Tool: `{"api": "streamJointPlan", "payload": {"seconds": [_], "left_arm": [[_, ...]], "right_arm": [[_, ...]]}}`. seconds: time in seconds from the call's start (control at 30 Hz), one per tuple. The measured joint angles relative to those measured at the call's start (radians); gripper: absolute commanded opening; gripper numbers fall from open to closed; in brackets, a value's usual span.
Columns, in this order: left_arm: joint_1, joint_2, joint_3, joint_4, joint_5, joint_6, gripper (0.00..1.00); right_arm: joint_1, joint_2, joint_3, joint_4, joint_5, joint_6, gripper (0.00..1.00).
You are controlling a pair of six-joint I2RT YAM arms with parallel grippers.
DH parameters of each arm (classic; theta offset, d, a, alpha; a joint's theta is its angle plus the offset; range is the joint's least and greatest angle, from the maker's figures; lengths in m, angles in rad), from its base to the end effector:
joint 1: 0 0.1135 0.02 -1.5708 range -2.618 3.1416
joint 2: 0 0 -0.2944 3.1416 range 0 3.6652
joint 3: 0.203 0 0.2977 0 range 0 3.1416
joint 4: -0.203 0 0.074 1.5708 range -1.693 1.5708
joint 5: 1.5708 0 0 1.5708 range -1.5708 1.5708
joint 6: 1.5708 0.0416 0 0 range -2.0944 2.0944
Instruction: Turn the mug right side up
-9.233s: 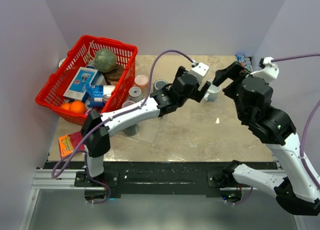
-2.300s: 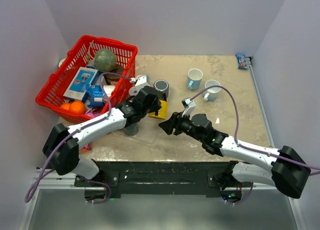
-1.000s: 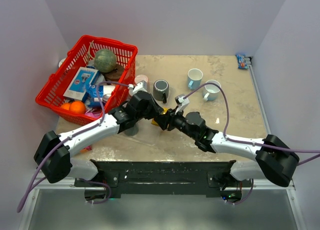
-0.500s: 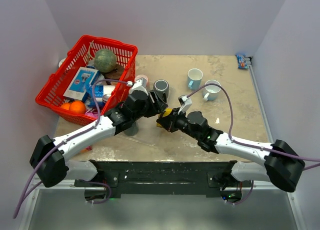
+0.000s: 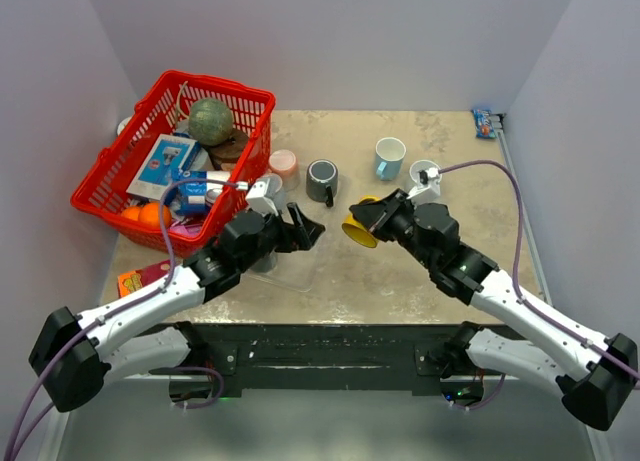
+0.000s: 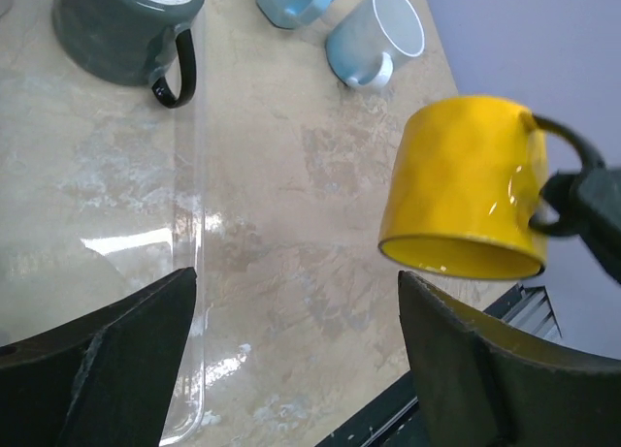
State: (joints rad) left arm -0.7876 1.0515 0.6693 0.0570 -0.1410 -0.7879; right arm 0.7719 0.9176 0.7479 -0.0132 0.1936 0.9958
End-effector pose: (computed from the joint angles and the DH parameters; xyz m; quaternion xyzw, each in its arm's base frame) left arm 0.1989 -0.1915 0.2792 -0.0412 0.8102 -0.3720 0.4510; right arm 0.1858 0.1697 0.3363 0.1469 0.7534 0.4451 0.4612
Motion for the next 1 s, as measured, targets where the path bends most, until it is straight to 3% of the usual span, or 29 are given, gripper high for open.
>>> {"api": "streamJointPlan", "payload": {"seconds": [0.2, 0.43, 0.67, 0.87, 1.0], "left_arm": [[-0.024, -0.049, -0.159, 0.225, 0.103, 0.069, 0.9], [-0.15, 0.06, -0.175, 0.454, 0.121, 0.166, 0.85], [-0.164, 0.172, -0.153, 0.562, 0.111, 0.203, 0.7], [-0.164, 0.197, -0.125, 0.646, 0.101, 0.206, 0.65], [-0.164, 0.199, -0.124, 0.688, 0.09, 0.206, 0.49]], "right_arm": [[-0.045, -0.026, 0.008, -0.069, -0.002, 0.107, 0.0], [-0.046, -0.064, 0.038, -0.1, -0.03, 0.204, 0.0], [-0.046, -0.105, 0.058, -0.099, -0.066, 0.269, 0.0], [-0.046, -0.125, 0.018, -0.083, -0.105, 0.334, 0.0], [-0.046, -0.133, -0.029, -0.08, -0.121, 0.371, 0.0]]}}
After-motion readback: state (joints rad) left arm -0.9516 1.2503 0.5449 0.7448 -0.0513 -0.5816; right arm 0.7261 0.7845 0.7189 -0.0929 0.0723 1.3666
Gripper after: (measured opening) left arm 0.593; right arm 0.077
